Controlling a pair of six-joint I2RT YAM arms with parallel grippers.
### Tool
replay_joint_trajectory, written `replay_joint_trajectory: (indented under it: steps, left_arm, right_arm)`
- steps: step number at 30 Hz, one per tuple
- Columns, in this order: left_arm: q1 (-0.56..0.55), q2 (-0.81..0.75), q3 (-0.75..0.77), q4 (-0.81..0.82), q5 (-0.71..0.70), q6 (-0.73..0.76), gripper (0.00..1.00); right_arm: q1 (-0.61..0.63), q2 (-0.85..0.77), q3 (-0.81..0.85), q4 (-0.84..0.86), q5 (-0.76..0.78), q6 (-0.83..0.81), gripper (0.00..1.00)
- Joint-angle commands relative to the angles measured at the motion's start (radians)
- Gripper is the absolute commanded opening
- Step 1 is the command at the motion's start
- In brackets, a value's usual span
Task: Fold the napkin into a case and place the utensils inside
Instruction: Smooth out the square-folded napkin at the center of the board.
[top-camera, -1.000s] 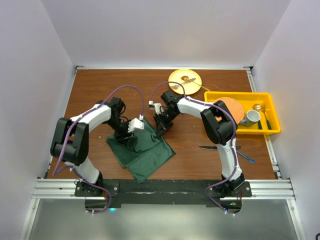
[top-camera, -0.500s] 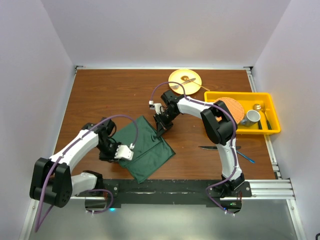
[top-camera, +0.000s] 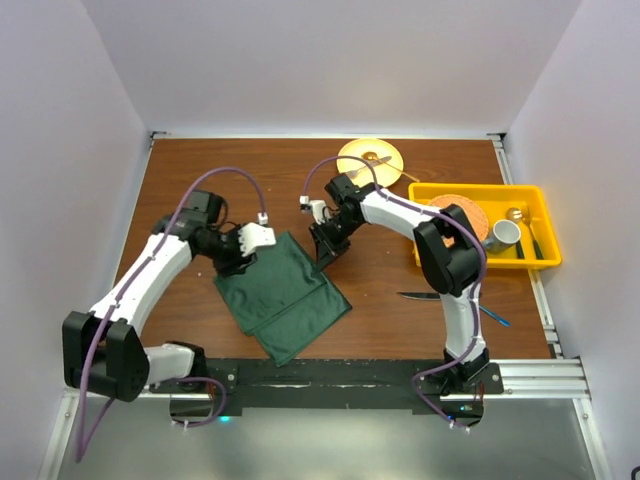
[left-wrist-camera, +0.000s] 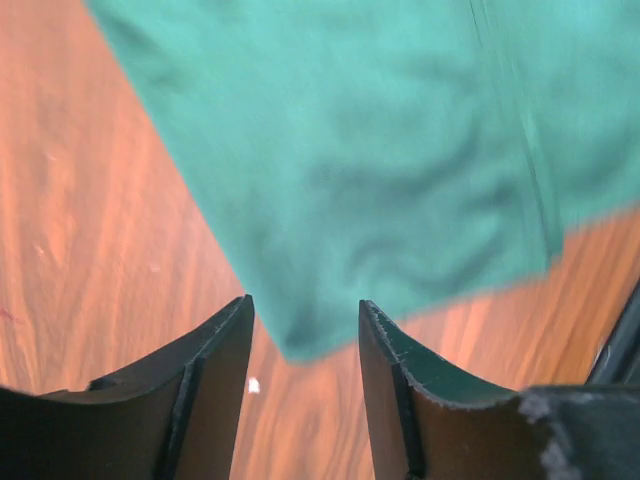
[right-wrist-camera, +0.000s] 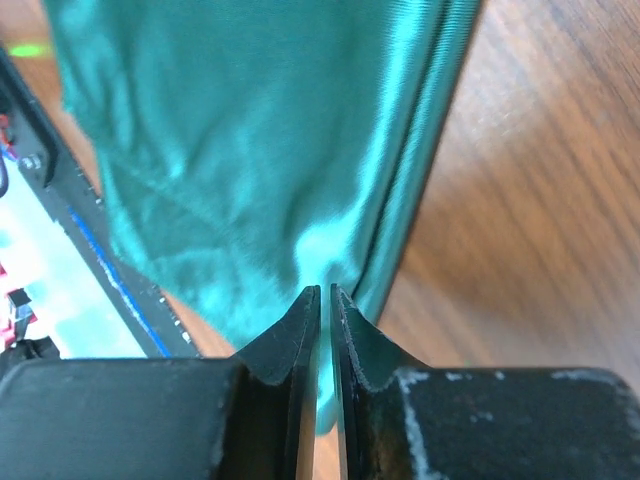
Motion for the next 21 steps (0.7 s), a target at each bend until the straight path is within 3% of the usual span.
replay_joint_trajectory:
  steps: [1, 6, 14, 19, 21]
  left_arm:
    - [-0.179, 0.018, -0.077, 0.254, -0.043, -0.355, 0.47]
    - [-0.216, 0.191, -0.108, 0.318, -0.143, -0.383, 0.36]
    - [-0.216, 0.406, -0.039, 0.449, -0.215, -0.385, 0.27]
    - [-0.202, 0.489, 0.034, 0.487, -0.295, -0.383, 0.27]
    - [-0.167, 0.473, 0.062, 0.469, -0.252, -0.379, 0.30]
  right_arm:
    - [-0.018, -0.122, -0.033, -0.040, 0.018, -0.023, 0.14]
    - [-0.048, -0.146, -0.151, -0.024, 0.016, -0.014, 0.13]
    - [-0.046, -0.159, -0.271, 0.009, -0.010, -0.026, 0.00]
    - [-0.052, -0.146, -0.239, -0.002, -0.008, -0.022, 0.00]
    - [-0.063, -0.166, -0.218, -0.008, -0.005, -0.017, 0.00]
